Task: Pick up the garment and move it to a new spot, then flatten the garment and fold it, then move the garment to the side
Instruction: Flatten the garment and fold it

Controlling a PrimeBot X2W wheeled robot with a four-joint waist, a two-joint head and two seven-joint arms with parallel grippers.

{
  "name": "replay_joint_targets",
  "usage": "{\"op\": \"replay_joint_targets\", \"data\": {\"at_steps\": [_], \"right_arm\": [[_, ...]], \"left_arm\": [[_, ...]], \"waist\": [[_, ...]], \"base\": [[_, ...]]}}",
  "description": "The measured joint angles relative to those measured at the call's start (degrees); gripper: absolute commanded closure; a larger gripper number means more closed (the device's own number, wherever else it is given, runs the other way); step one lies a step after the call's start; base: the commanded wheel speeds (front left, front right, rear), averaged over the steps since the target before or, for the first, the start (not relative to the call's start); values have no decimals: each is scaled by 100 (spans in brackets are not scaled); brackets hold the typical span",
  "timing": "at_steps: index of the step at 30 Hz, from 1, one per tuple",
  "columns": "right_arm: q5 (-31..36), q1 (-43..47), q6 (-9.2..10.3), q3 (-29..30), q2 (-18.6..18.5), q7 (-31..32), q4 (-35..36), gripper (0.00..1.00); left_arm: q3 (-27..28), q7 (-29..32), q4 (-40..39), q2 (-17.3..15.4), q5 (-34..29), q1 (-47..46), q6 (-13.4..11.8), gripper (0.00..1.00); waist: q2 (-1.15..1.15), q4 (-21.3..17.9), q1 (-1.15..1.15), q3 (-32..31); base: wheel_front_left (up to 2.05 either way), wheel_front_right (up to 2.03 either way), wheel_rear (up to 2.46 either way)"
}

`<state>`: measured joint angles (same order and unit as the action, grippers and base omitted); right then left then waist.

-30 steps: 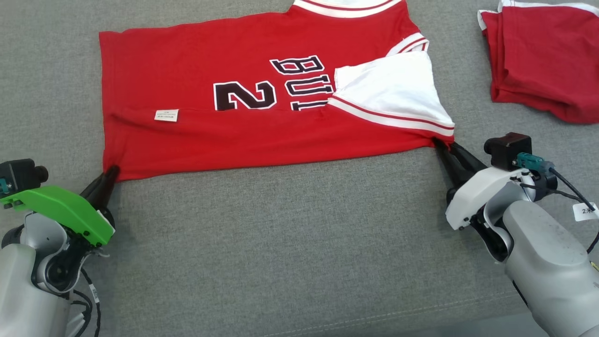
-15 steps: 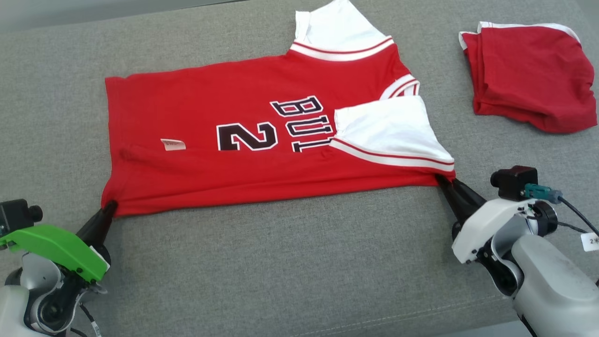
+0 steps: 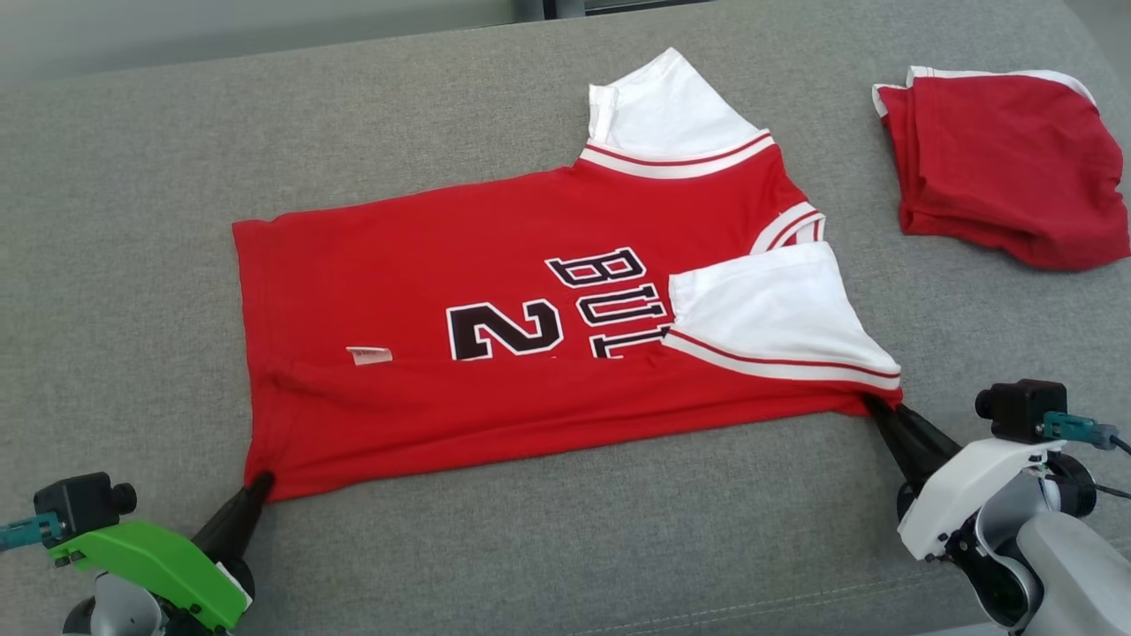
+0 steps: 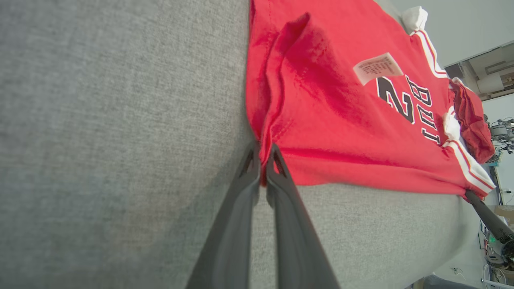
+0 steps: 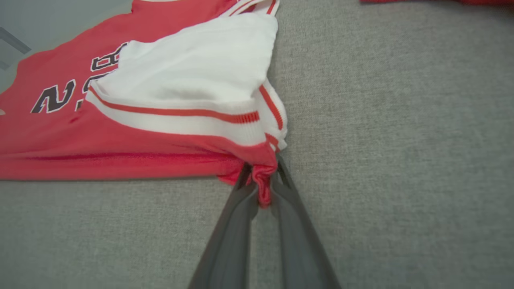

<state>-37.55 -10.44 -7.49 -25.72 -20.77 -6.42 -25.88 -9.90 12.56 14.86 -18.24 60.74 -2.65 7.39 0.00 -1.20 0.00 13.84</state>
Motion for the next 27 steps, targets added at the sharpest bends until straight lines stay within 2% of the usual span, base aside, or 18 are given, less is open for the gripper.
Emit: {"op": "replay_joint_targets", "data": {"at_steps": [8, 18, 24, 27], "right_arm": [[-68, 427, 64, 3, -215, 305, 549, 100], [-186, 925, 263, 46, -435, 595, 1285, 100], [-188, 1023, 318, 1, -454, 758, 1595, 100], [-187, 1047, 409, -7, -476, 846, 1705, 100]], "left_arm": [[29, 1, -331, 4, 31, 385, -43, 100], [66, 34, -790, -87, 59, 730, -202, 100], [89, 69, -871, -104, 70, 902, -293, 100], [74, 91, -936, -104, 70, 998, -345, 100]], "waist": [[0, 132, 0, -37], [0, 106, 0, -8], [0, 45, 0, -15], [0, 3, 0, -43]], "base": [[0, 0, 0], [0, 0, 0], [0, 0, 0], [0, 0, 0]]}}
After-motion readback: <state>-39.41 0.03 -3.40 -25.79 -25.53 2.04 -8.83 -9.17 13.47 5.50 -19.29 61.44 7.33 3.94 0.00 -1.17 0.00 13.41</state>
